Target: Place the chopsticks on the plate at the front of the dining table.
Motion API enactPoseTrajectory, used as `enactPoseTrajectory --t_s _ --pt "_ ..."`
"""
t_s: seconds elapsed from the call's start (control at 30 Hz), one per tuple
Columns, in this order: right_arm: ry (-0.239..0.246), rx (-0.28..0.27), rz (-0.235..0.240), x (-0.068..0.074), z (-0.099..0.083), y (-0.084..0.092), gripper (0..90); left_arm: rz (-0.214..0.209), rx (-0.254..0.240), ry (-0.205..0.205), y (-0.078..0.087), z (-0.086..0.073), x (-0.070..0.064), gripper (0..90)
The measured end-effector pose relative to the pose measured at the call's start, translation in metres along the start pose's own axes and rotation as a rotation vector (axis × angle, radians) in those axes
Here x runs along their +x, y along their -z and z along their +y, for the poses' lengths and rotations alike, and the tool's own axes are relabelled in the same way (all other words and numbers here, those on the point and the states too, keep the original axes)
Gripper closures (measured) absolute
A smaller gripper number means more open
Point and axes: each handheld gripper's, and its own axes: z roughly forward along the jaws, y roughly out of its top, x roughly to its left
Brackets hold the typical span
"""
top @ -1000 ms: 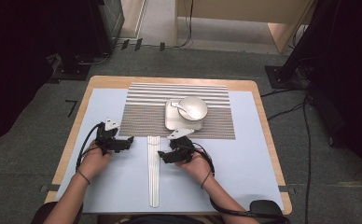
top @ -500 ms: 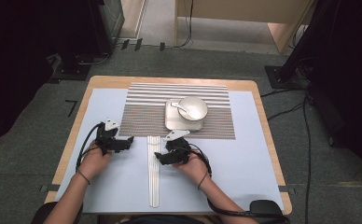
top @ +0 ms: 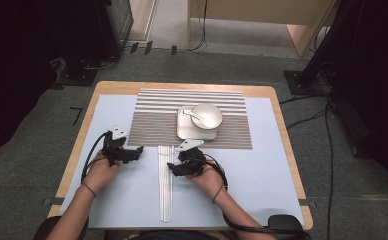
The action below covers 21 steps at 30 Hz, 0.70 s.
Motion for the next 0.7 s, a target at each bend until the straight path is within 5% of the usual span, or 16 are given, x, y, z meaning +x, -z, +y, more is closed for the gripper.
enactPoseTrajectory --t_s 0.7 --pt "-0.001 0.021 -0.056 -0.0086 -0.0020 0.0059 37.8 -0.002 0.000 0.001 0.0001 0.0000 0.0003 10.0"
